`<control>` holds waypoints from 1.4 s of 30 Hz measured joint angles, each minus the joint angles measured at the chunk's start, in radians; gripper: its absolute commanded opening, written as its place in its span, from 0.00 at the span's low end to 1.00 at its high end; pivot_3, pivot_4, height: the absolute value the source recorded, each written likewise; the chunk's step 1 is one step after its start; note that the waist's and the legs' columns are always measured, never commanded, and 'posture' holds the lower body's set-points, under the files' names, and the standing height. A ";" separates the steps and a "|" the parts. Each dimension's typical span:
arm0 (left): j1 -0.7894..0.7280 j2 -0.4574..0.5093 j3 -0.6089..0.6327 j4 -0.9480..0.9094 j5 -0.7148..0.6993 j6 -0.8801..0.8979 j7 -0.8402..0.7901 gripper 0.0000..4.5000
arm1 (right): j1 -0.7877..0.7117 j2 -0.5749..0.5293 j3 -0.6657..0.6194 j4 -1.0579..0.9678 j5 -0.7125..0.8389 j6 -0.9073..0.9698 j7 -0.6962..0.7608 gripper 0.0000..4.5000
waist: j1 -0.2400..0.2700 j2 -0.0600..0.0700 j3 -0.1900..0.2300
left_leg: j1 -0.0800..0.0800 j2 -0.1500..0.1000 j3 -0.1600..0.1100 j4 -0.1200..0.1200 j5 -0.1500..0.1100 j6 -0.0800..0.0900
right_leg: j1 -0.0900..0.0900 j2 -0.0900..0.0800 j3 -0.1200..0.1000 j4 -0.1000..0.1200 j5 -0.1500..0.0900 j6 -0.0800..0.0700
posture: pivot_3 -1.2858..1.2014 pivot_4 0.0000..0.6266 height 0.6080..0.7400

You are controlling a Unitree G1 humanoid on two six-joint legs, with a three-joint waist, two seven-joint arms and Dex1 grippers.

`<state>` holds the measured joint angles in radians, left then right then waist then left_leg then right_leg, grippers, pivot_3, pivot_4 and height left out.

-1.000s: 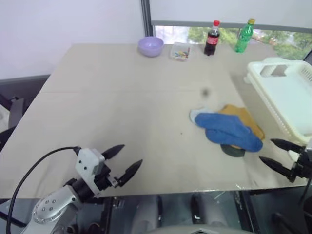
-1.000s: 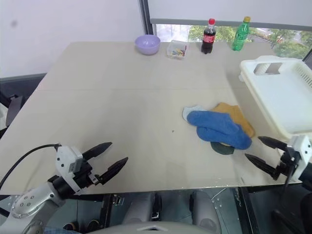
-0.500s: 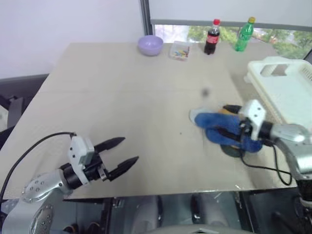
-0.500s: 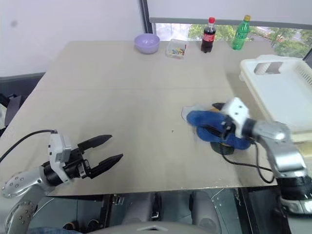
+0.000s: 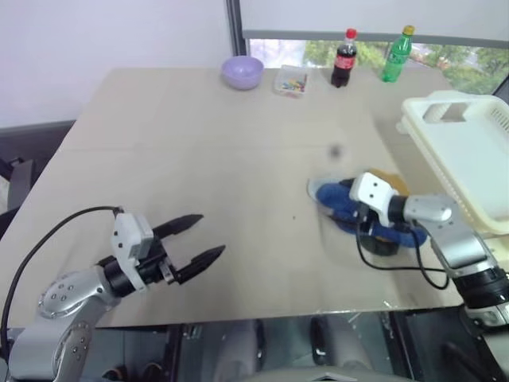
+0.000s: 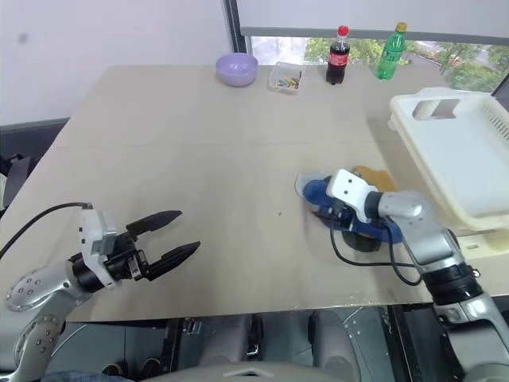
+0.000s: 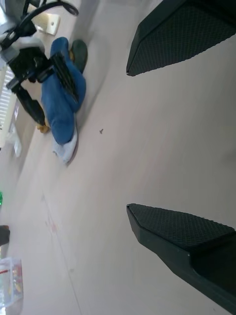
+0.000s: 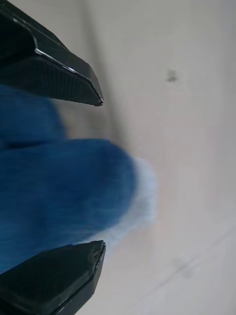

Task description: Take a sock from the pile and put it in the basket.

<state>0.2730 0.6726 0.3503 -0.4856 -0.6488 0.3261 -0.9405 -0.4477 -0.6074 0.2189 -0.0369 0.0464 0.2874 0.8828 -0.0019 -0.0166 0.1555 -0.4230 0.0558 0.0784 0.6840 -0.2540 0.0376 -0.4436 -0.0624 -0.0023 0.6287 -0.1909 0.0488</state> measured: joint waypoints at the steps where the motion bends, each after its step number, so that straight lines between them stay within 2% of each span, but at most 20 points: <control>1: -0.003 0.000 0.000 0.000 0.000 -0.001 0.001 0.99 | -0.011 0.006 0.004 0.000 -0.004 0.020 -0.002 1.00 | 0.001 0.000 0.000 | 0.000 0.000 0.000 0.000 0.000 0.000 | 0.000 0.000 0.000 0.000 0.001 -0.001 | 0.52 0.24 0.92; 4: -0.008 0.000 -0.006 0.002 0.003 -0.002 0.001 1.00 | -0.020 0.006 0.012 0.011 -0.031 0.033 -0.010 0.79 | 0.002 0.000 0.000 | -0.001 0.000 0.000 0.000 0.000 0.000 | 0.000 0.000 0.000 -0.001 0.001 -0.001 | 0.52 0.24 0.92; 6: -0.014 0.000 -0.008 0.007 0.007 -0.003 0.002 1.00 | -0.020 0.007 0.018 0.023 -0.048 0.039 -0.020 0.59 | 0.001 0.000 0.000 | -0.002 0.000 0.000 0.000 0.000 0.000 | -0.001 0.000 0.000 -0.001 0.001 -0.001 | 0.52 0.24 0.92; 7: -0.019 0.000 -0.009 0.007 0.009 -0.005 0.003 1.00 | -0.020 0.009 0.024 0.028 -0.063 0.039 -0.023 0.42 | -0.001 0.000 0.000 | -0.002 0.000 0.000 0.000 0.000 0.000 | -0.001 0.000 0.000 -0.001 0.001 -0.001 | 0.52 0.24 0.92; 11: -0.022 -0.006 -0.017 0.007 0.018 -0.007 0.007 1.00 | -0.030 0.010 0.041 0.038 -0.090 0.040 -0.028 0.01 | -0.008 0.000 0.000 | -0.001 0.000 0.000 0.000 0.000 0.000 | -0.001 0.000 0.000 0.000 0.001 -0.001 | 0.52 0.24 0.92; 21: -0.026 -0.011 -0.021 0.007 0.022 -0.008 0.007 1.00 | -0.030 0.025 0.038 0.002 -0.074 0.061 -0.029 0.00 | -0.009 0.000 0.000 | -0.001 0.000 0.000 0.000 0.000 0.000 | -0.001 0.000 0.000 0.000 0.001 -0.001 | 0.52 0.24 0.92; 34: -0.034 -0.012 -0.028 0.028 0.038 -0.013 0.005 1.00 | -0.037 0.072 0.056 -0.135 0.011 0.210 0.000 0.00 | -0.010 0.000 0.000 | -0.001 0.000 0.000 0.000 0.000 0.000 | -0.001 0.000 0.000 0.000 0.001 -0.001 | 0.52 0.24 0.92; 38: -0.044 -0.012 -0.030 0.036 0.039 -0.018 0.004 1.00 | -0.039 0.179 0.135 -0.142 0.006 0.241 -0.028 0.00 | -0.013 -0.001 0.000 | -0.001 0.001 0.000 0.000 0.000 0.000 | -0.001 0.001 0.000 0.001 0.001 -0.001 | 0.52 0.24 0.92; 41: -0.056 -0.011 -0.029 0.038 0.039 -0.028 0.002 1.00 | -0.039 0.314 0.239 -0.117 0.010 0.280 -0.043 0.00 | -0.013 -0.001 0.000 | -0.001 0.001 0.000 0.000 0.000 0.000 | -0.001 0.001 0.000 0.002 0.001 -0.001 | 0.52 0.24 0.92; 42: -0.057 -0.011 -0.029 0.038 0.039 -0.029 0.001 1.00 | -0.040 0.320 0.249 -0.114 0.010 0.283 -0.043 0.00 | -0.012 -0.001 0.000 | -0.001 0.001 0.000 0.000 0.000 0.000 | -0.001 0.000 0.000 0.002 0.001 -0.001 | 0.52 0.24 0.92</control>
<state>0.2164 0.6618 0.3210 -0.4476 -0.6101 0.2971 -0.9391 -0.4873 -0.2871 0.4679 -0.1508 0.0566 0.5704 0.8402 -0.0137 -0.0172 0.1551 -0.4238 0.0564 0.0783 0.6841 -0.2540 0.0375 -0.4447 -0.0619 -0.0023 0.6311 -0.1901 0.0474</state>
